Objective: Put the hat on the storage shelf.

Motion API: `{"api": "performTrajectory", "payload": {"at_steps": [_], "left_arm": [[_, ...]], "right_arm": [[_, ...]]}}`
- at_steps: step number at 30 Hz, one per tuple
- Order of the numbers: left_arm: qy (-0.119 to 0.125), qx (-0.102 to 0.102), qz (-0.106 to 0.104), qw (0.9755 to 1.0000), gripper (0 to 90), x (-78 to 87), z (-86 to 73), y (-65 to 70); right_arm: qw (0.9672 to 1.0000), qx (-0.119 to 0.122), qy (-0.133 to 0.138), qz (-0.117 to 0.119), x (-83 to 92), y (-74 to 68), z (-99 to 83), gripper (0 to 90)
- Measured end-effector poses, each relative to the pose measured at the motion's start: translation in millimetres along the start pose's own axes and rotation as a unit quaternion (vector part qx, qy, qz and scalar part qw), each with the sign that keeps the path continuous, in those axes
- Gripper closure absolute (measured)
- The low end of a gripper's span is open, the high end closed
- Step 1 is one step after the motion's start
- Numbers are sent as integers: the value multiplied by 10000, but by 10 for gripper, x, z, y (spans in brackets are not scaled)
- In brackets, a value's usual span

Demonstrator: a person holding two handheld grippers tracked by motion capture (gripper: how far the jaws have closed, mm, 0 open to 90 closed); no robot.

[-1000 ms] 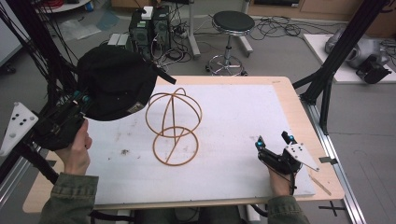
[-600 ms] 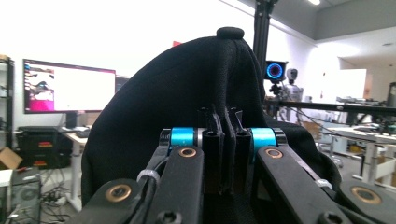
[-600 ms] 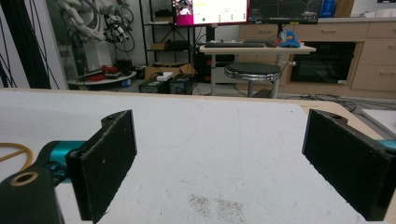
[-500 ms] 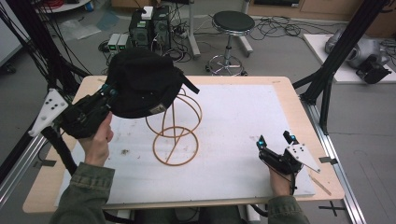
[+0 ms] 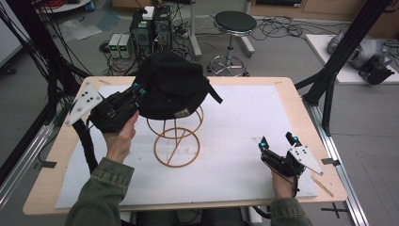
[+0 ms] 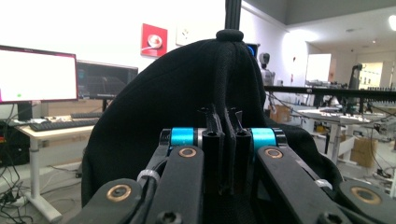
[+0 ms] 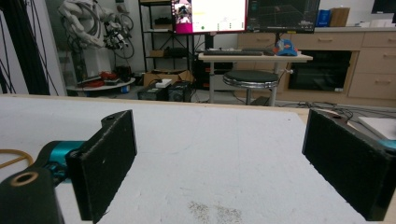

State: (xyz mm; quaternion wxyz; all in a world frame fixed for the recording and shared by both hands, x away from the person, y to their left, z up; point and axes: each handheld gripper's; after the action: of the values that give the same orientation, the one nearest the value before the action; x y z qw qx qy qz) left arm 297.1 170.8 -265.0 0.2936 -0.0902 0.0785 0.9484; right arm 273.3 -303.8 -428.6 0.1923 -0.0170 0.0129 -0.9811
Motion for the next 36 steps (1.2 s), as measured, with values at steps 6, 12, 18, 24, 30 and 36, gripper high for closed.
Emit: {"api": "performTrajectory", "payload": {"at_steps": [6, 12, 18, 24, 30, 36], "left_arm": [[-281, 204, -142, 9993, 871, -48, -95, -43], [-548, 124, -225, 9982, 871, -69, -140, -13], [-855, -14, -266, 9960, 871, -72, -211, 40], [-889, 89, -230, 9957, 870, -58, -269, 25], [-919, 119, -337, 9951, 864, -50, -277, 26], [-1058, 216, -436, 9932, 836, -73, -292, 14]], "right_arm": [[10000, -7, -68, 46, -13, -9, -5, 92], [10000, 25, -51, 59, -13, -16, -1, 92], [10000, 11, 26, 13, -3, -9, 9, 92], [10000, -9, 29, 21, 3, -12, 13, 92], [10000, -16, 30, 0, 2, -3, 11, 92], [10000, -2, 42, -15, 10, -1, 16, 92]]}}
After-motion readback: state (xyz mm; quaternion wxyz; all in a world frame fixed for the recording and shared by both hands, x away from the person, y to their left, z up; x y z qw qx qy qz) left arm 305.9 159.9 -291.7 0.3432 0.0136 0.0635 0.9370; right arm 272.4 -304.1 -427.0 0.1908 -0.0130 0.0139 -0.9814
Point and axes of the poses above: each handheld gripper's, and its own axes: x roughly backward along the jaws, z roughly out of its top, y roughly to its right, and after that the axes turned 10 degrees about z, right-handed
